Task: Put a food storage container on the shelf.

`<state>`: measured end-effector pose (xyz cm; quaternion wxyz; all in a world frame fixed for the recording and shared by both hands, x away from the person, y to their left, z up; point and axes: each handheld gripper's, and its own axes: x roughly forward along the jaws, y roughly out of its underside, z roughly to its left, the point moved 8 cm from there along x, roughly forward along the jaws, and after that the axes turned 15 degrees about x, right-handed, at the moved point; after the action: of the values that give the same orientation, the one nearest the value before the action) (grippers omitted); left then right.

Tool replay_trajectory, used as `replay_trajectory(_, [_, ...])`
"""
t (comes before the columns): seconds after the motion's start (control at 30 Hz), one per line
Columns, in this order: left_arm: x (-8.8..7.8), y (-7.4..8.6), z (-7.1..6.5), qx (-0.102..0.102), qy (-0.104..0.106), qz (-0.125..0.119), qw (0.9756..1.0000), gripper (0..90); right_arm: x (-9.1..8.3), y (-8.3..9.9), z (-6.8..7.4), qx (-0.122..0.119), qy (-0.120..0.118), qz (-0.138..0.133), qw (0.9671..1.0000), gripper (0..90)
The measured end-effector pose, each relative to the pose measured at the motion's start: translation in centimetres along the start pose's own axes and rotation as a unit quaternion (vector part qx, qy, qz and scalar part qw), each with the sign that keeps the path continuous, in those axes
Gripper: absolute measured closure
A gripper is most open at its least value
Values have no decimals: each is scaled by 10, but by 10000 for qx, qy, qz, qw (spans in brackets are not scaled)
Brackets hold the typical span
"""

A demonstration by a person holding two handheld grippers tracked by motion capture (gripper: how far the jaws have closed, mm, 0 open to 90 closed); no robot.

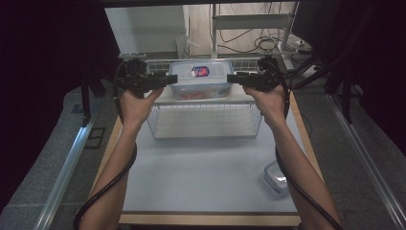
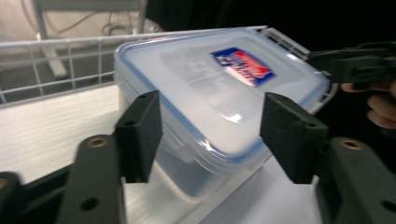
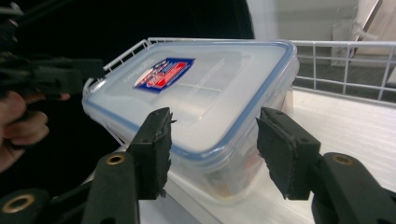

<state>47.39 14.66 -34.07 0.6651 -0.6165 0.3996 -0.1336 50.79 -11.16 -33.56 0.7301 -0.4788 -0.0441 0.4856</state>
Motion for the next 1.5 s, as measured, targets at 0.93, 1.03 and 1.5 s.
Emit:
replay_trajectory(0.93, [18,44,-29,844,-171,453,9953,898,9,46,6,-1061,397,235,9933,898])
replay_trajectory(1.03, [22,41,-29,843,-171,459,9952,898,10,44,4,-1067,426,223,9931,898])
replay_trajectory(1.5, [-1,54,-50,1064,-145,387,9935,760,2,61,12,-1250,345,369,9909,825])
